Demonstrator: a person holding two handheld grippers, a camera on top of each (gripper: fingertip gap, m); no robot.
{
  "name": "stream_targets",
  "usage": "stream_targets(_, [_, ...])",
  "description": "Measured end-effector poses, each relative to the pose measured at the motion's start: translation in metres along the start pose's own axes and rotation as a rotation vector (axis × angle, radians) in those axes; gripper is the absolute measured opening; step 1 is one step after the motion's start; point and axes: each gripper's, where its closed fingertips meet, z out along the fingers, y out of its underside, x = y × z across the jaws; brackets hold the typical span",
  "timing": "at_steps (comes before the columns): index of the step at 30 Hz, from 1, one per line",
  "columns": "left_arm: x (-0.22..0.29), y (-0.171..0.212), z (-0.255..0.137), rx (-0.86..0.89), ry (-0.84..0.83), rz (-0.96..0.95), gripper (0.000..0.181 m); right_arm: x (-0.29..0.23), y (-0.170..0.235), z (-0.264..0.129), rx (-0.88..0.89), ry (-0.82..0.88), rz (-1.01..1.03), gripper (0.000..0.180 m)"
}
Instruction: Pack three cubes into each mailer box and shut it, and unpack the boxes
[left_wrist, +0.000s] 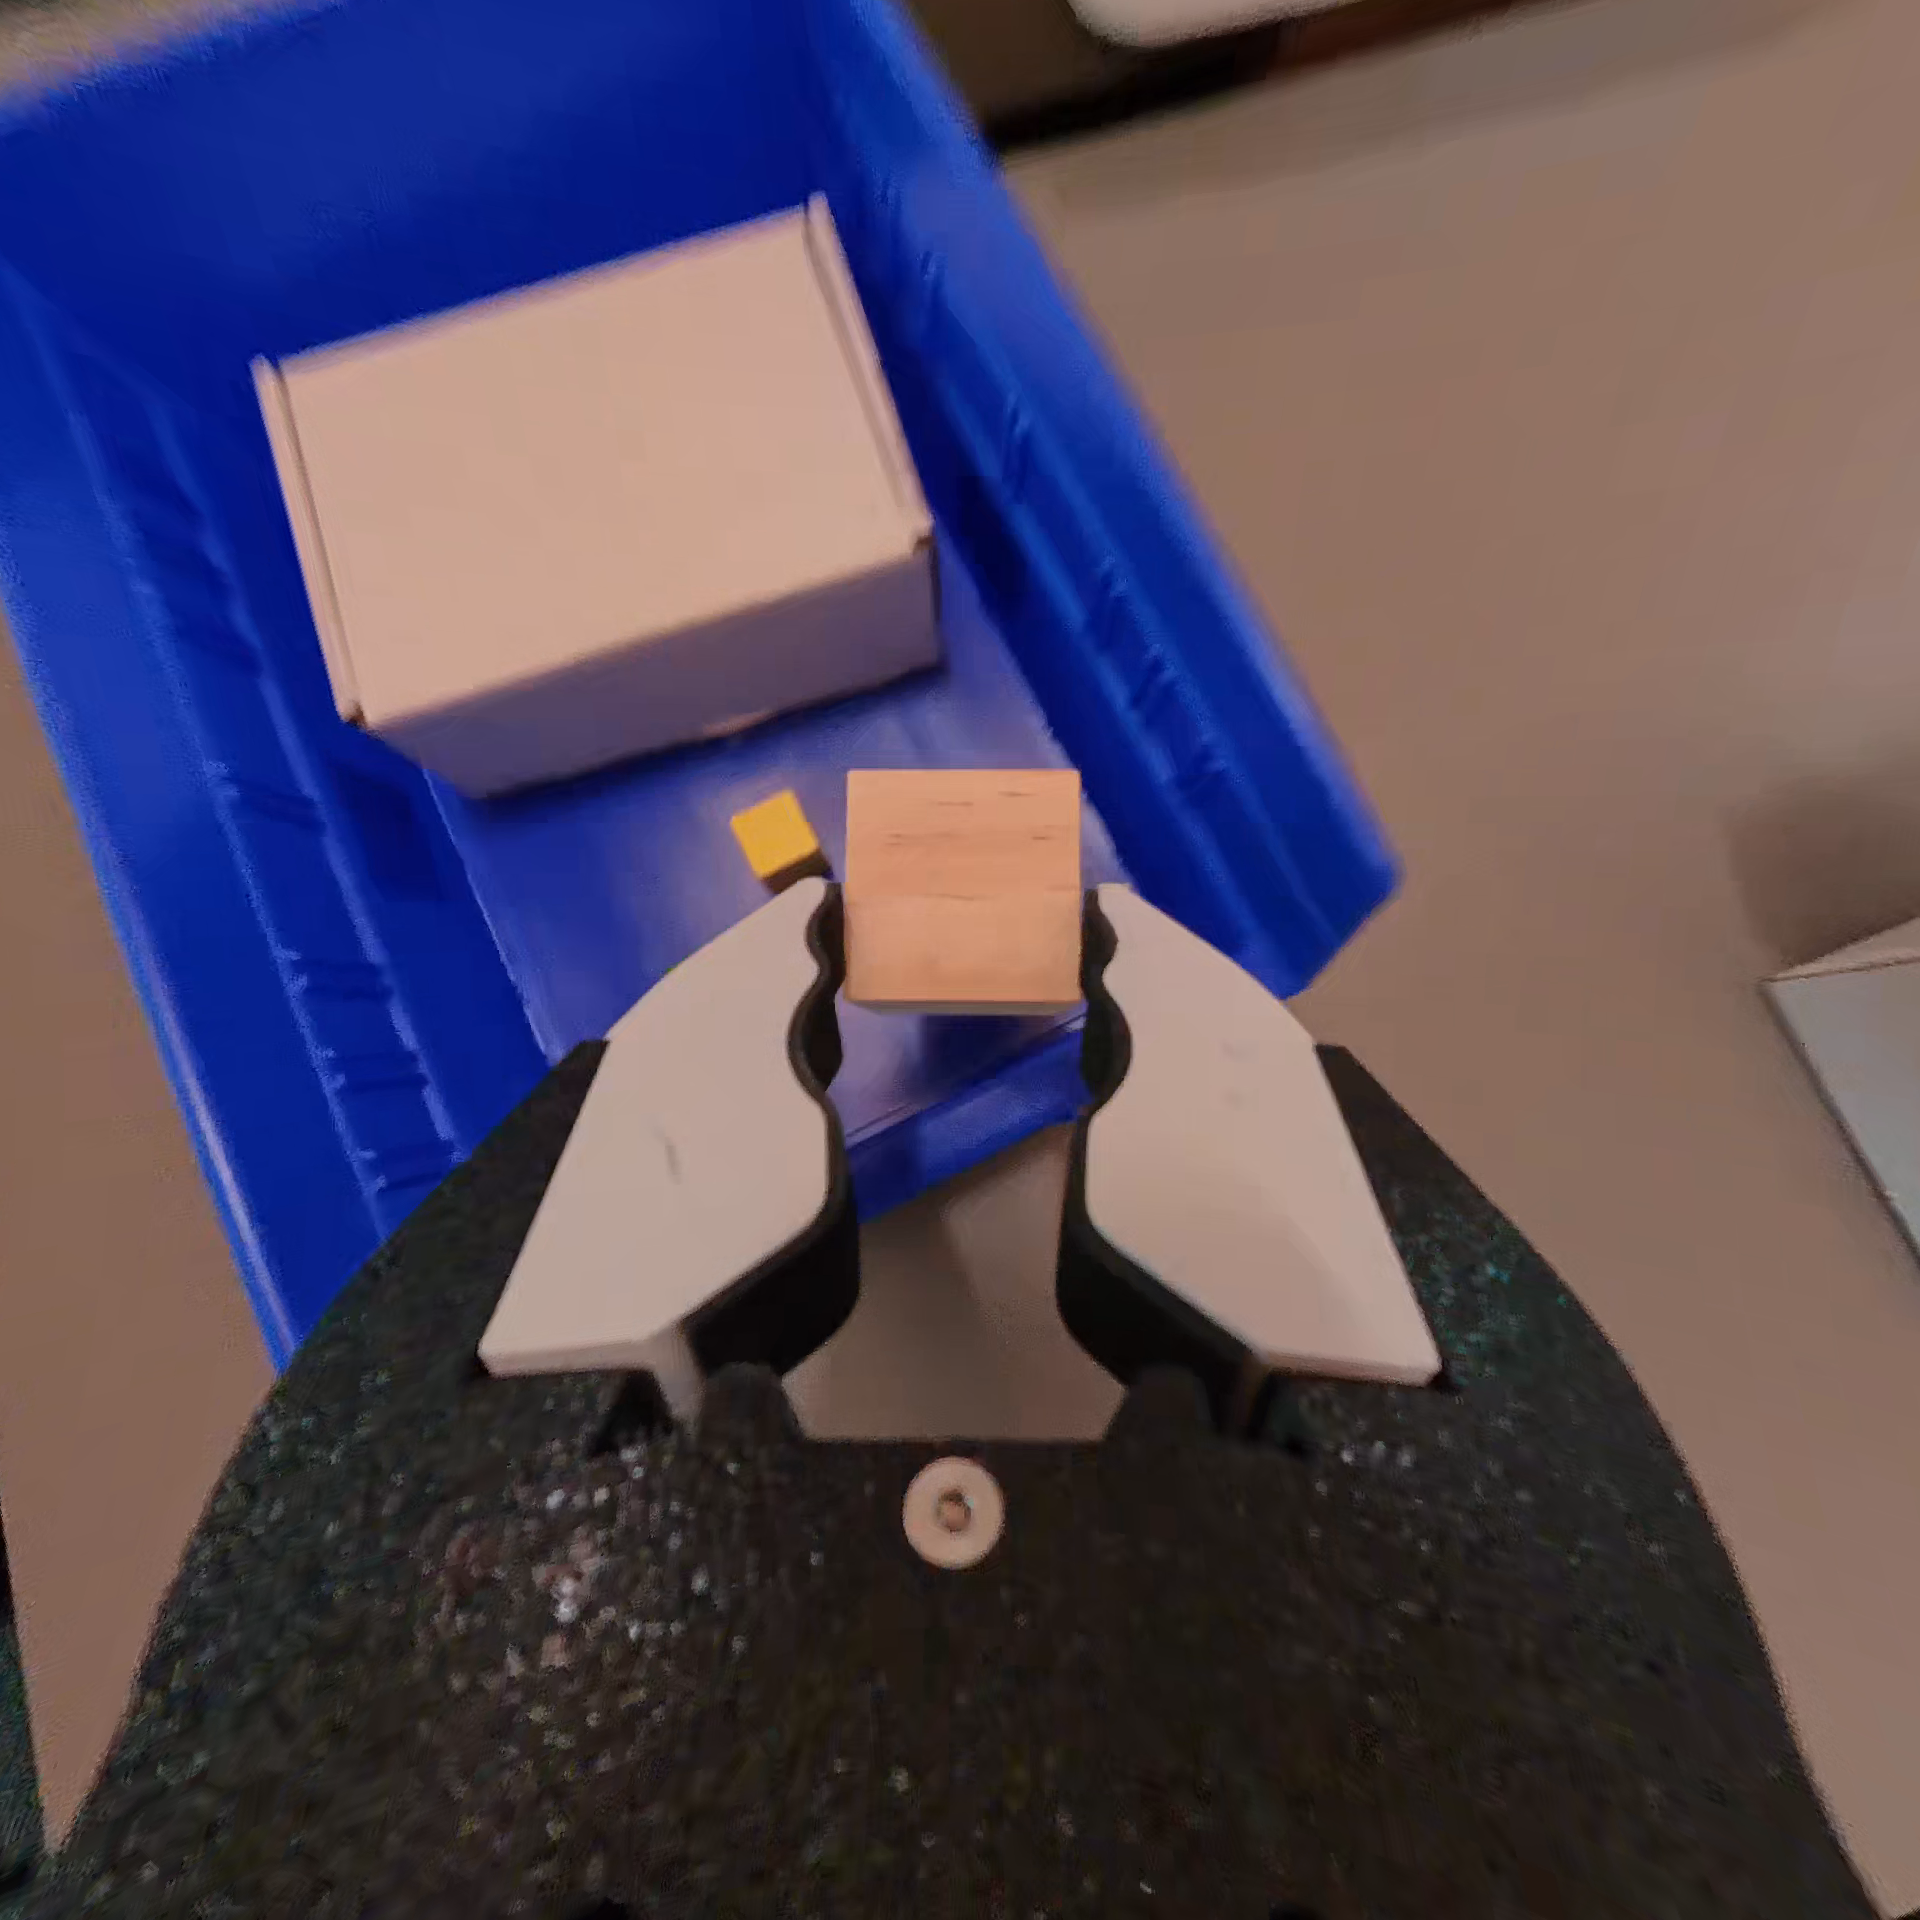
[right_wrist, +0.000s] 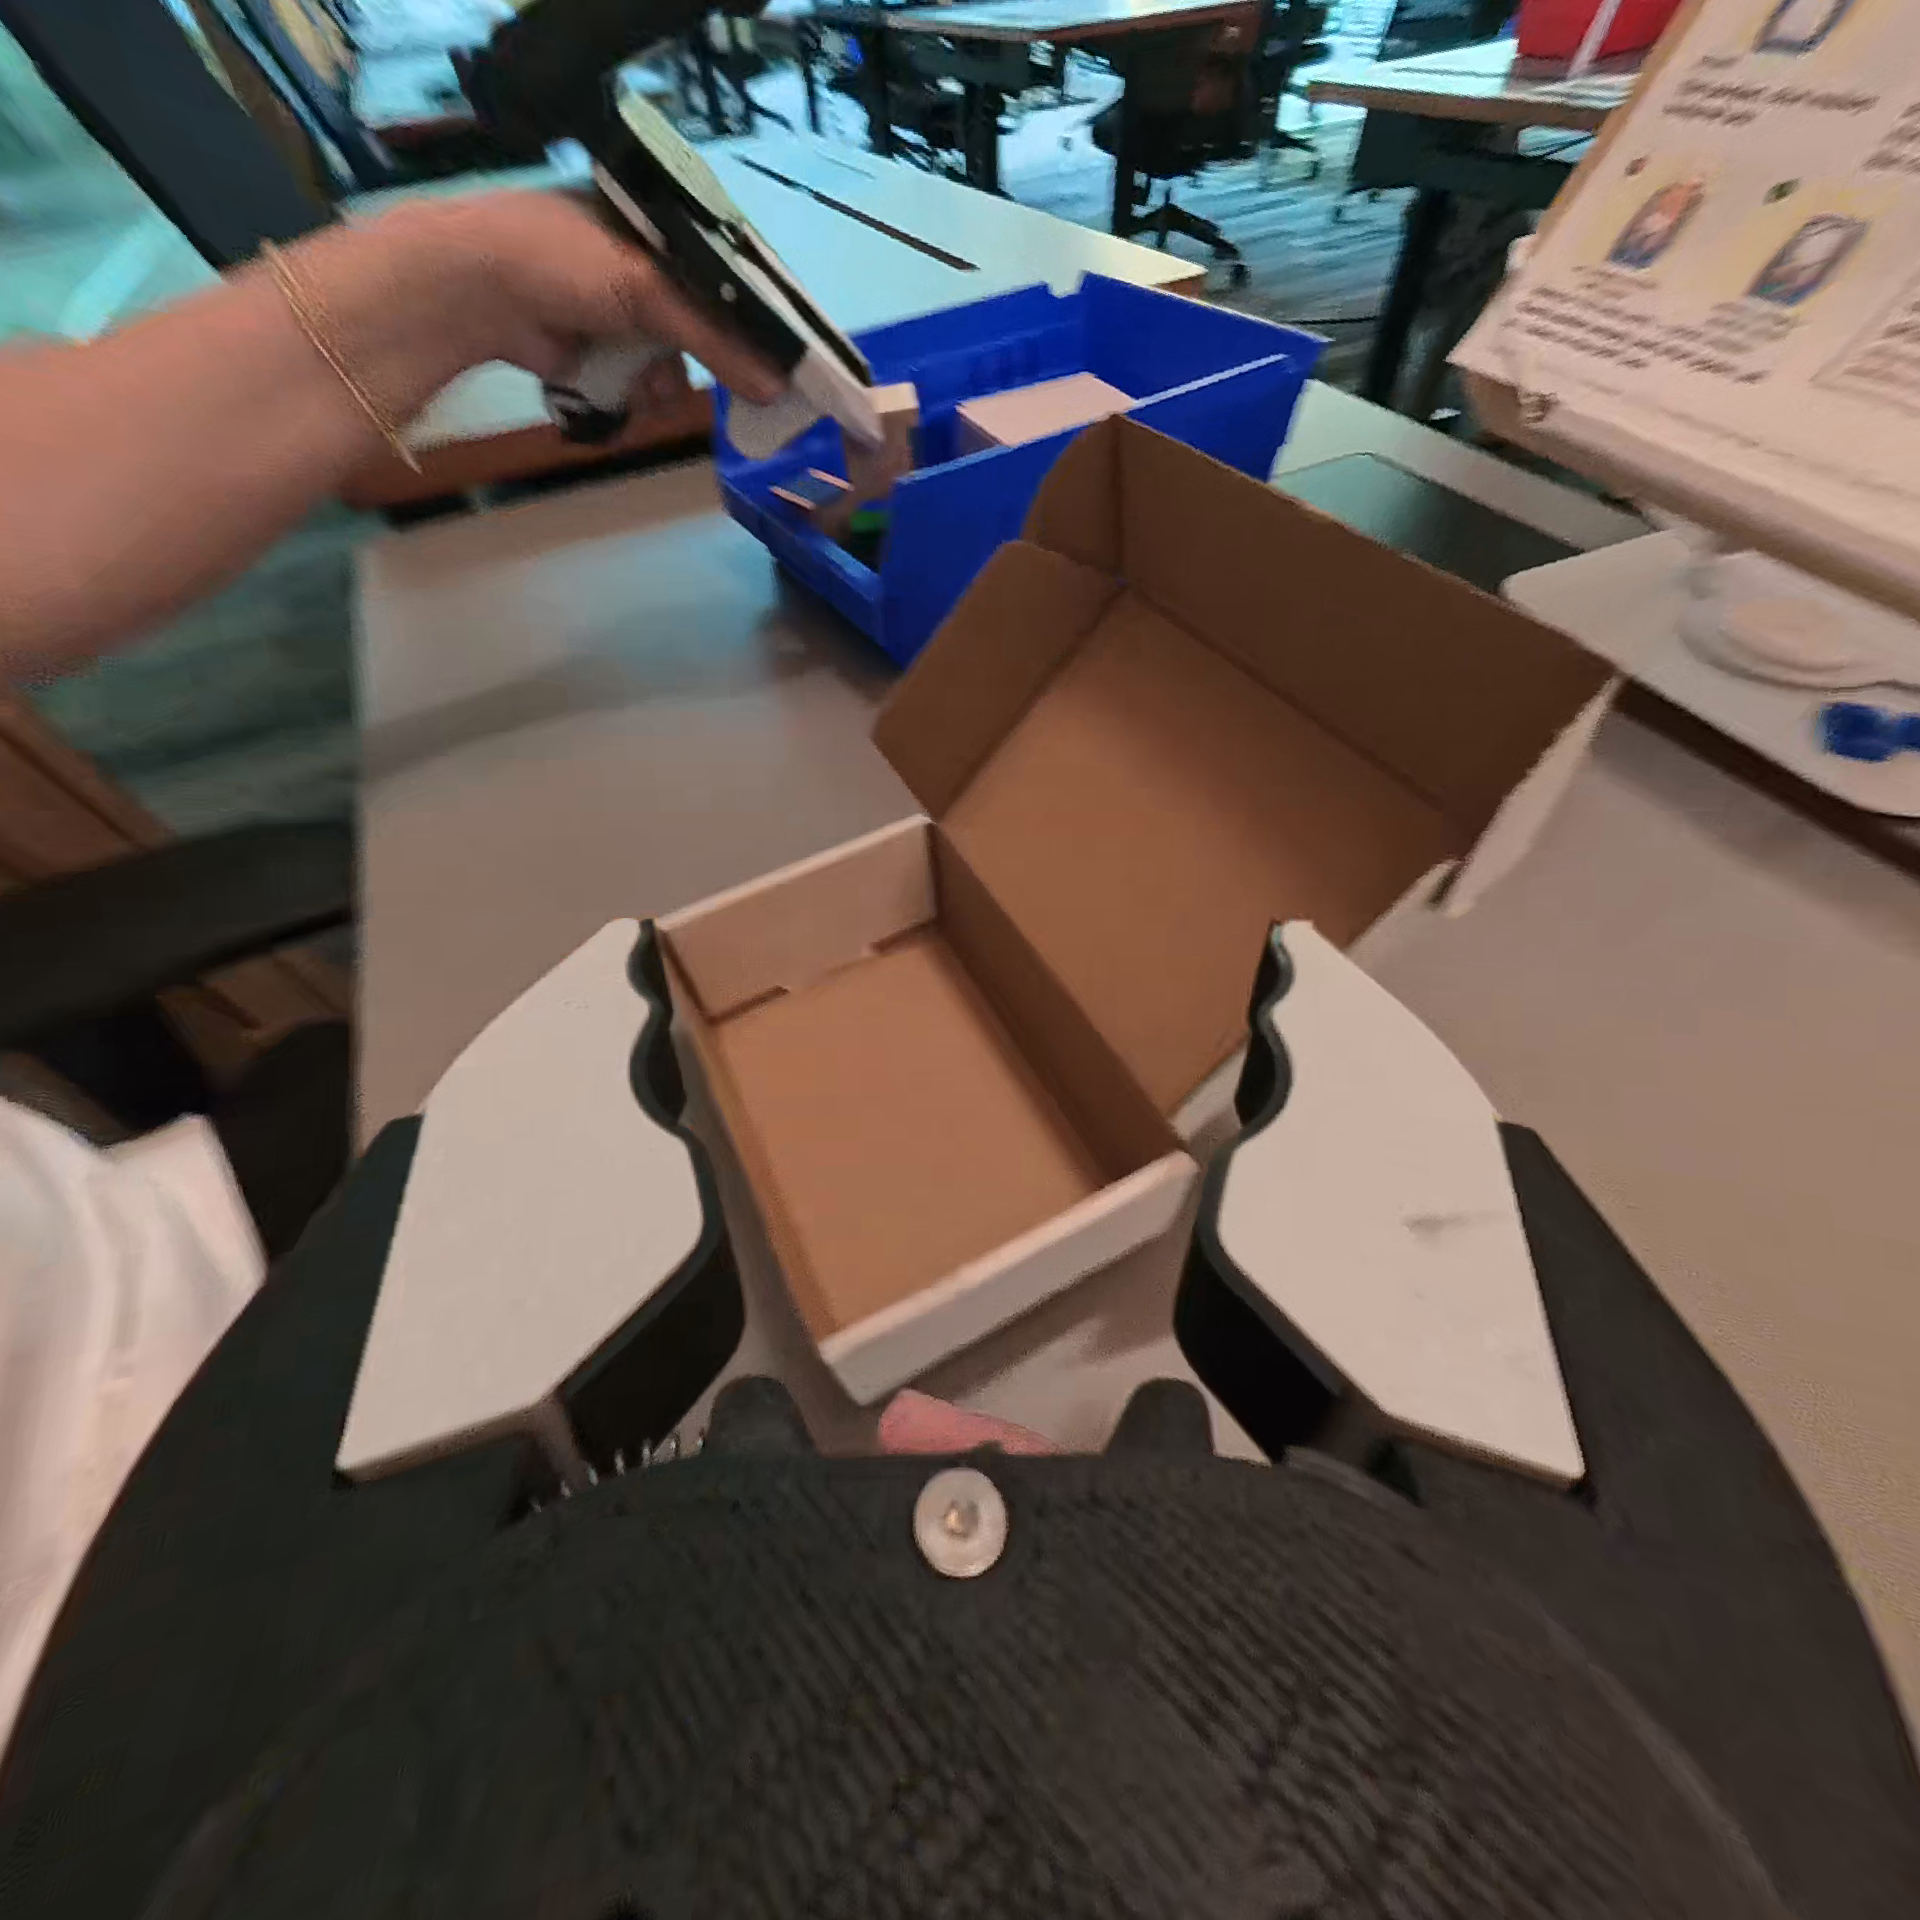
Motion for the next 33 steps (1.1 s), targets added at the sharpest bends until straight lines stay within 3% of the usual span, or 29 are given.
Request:
stream_targets(3, [0.037,-0.027,-0.035,0.236,0.125,0.089,0.043,-0.020,-0.015,0.003,0.078,-0.134,0.121,0.112])
stream_targets(7, [0.121,-0.049,-0.091,0.613,0.449,0.266,0.042,-0.053,-0.043,0.005,0.224,-0.375,0.331,0.111])
stream_targets(11, [0.196,-0.040,-0.138,0.879,0.726,0.433,0.042,-0.087,-0.067,0.001,0.325,-0.693,0.586,0.088])
stream_targets(15, [0.245,-0.028,-0.163,1.027,0.897,0.518,0.042,-0.100,-0.072,0.015,0.338,-0.806,0.777,0.083])
stream_targets(24, [0.296,-0.008,-0.165,1.086,1.032,0.653,0.042,-0.122,-0.070,0.032,0.301,-0.987,0.982,0.073])
stream_targets(30, [0.310,0.000,-0.147,1.032,0.998,0.729,0.042,-0.126,-0.071,0.030,0.299,-1.040,0.998,0.047])
stream_targets(33, [0.310,0.000,-0.142,1.020,0.969,0.724,0.042,-0.124,-0.070,0.030,0.293,-1.039,0.995,0.046])
